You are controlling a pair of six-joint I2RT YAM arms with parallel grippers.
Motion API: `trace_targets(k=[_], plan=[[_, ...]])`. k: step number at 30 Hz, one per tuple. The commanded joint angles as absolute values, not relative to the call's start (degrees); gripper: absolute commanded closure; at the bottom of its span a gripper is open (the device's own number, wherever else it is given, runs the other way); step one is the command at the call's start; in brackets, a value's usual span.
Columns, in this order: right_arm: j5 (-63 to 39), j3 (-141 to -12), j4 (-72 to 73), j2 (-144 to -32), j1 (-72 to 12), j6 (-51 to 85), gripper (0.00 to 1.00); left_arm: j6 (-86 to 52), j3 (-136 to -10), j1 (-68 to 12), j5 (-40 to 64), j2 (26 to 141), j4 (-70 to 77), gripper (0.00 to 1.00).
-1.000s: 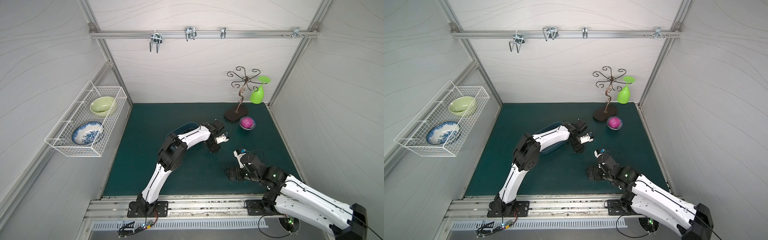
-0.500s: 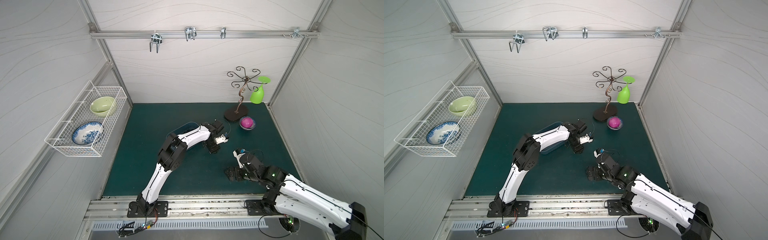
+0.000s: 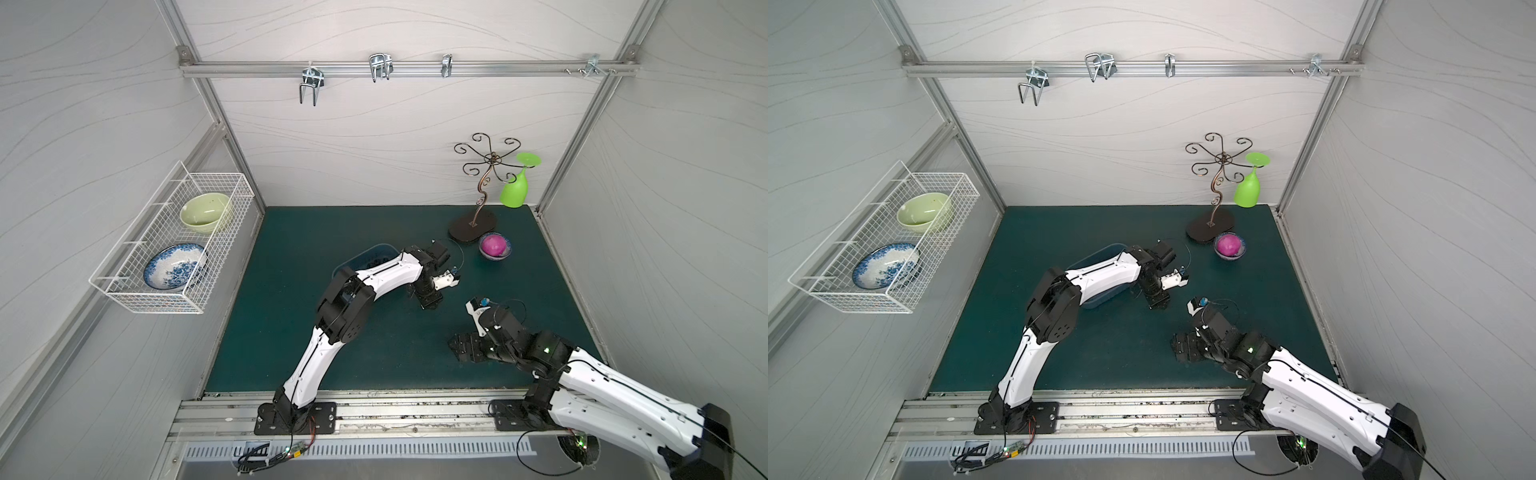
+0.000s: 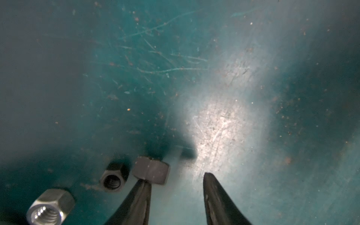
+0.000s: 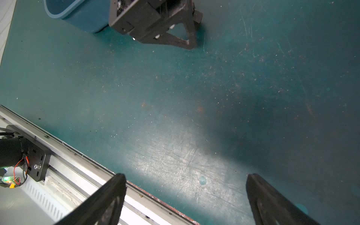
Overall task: Put the nuts on the desktop into the storage box
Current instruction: Pick up the nut from the center of the board.
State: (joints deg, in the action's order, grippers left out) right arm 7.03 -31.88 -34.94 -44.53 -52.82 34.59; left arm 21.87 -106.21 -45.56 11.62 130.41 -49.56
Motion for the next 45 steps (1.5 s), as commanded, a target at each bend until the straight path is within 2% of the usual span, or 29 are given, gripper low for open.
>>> trace_targets(k=[1,14,21,37,45], plan=[[7.8,-33.1,-34.9,-44.6,-53.2,34.9,0.01,21.4,-106.6,-46.5,13.2,128.1,-48.8,0.53],[7.4,-34.2,-34.3,-46.2,-53.2,34.4,0.01,21.4,-106.6,-46.5,12.5,125.6,-49.0,0.52],[7.3,-34.8,-34.2,-47.1,-53.4,34.1,0.01,19.6,-106.9,-46.6,9.8,126.6,-46.9,0.41],[7.1,-35.0,-34.7,-48.0,-54.4,33.6,0.01,21.8,-114.8,-45.8,8.8,135.1,-48.7,0.44],[13.2,-38.0,-35.8,-49.1,-54.8,30.3,0.01,21.6,-115.5,-44.7,9.2,137.0,-48.9,0.45]])
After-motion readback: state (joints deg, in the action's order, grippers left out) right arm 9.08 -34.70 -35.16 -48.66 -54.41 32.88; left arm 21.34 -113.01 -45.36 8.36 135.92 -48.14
